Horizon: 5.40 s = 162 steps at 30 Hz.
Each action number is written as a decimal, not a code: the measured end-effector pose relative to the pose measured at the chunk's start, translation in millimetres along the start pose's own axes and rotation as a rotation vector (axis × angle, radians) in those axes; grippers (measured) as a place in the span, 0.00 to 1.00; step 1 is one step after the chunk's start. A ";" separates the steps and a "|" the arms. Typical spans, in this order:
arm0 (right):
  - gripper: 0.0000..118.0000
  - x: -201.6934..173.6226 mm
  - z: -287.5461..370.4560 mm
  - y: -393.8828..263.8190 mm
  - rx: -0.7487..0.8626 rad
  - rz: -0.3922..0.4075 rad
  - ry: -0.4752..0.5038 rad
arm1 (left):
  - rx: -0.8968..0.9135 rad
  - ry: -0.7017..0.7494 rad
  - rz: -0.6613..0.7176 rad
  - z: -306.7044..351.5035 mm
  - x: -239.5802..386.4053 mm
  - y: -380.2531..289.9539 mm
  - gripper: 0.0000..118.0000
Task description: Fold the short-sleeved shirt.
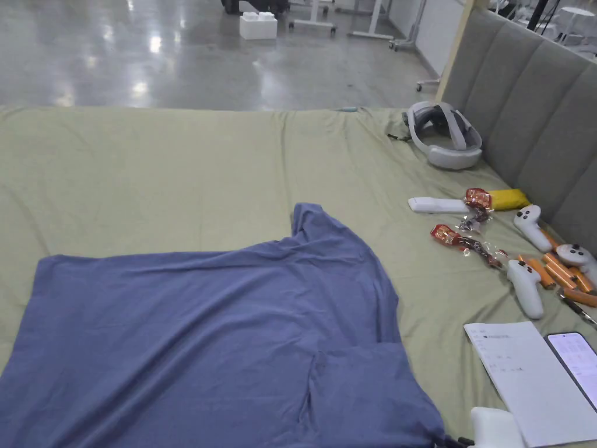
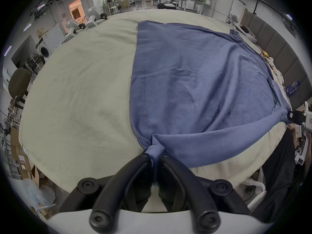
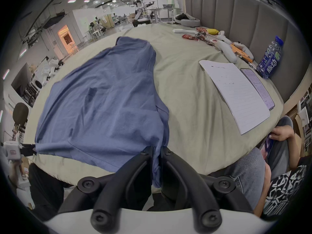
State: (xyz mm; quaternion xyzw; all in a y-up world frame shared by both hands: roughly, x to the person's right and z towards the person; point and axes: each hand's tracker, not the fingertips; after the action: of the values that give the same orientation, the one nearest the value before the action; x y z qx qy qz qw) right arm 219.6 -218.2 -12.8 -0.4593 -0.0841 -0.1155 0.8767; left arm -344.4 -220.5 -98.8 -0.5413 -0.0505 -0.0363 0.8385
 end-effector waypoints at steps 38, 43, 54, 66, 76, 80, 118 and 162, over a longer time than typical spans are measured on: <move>0.65 -38.1 -13.7 189.1 0.341 0.003 0.094 | 0.613 -0.065 0.105 71.7 -48.2 133.3 0.83; 0.65 -52.6 77.3 131.0 0.589 0.163 0.174 | 0.881 0.014 -0.025 180.4 -14.7 70.6 0.83; 0.08 -106.5 151.9 41.0 0.631 0.288 0.071 | 0.998 0.207 -0.039 251.9 47.9 -21.4 0.15; 0.02 -131.2 170.9 30.8 0.774 0.356 0.024 | 0.989 0.040 -0.006 253.1 70.3 -10.6 0.01; 0.02 -139.1 165.2 26.6 0.770 0.391 0.031 | 0.682 -0.114 0.127 171.5 44.1 14.6 0.75; 0.02 -137.0 155.6 27.6 0.716 0.344 0.090 | 0.501 -0.197 0.171 96.8 24.8 33.6 0.75; 0.77 -11.4 -124.7 101.0 0.017 -0.220 -0.065 | 0.101 0.054 0.061 -91.6 6.0 126.5 0.09; 0.45 -38.4 12.6 14.5 0.024 0.027 -0.165 | 0.257 -0.169 0.474 52.0 -50.5 -64.9 0.77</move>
State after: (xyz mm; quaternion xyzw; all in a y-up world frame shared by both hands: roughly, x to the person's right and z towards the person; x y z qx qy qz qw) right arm 186.3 -195.0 -26.8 -0.4581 -0.1513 -0.0642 0.8736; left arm -404.4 -199.5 -25.1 -0.4283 0.0034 0.2128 0.8782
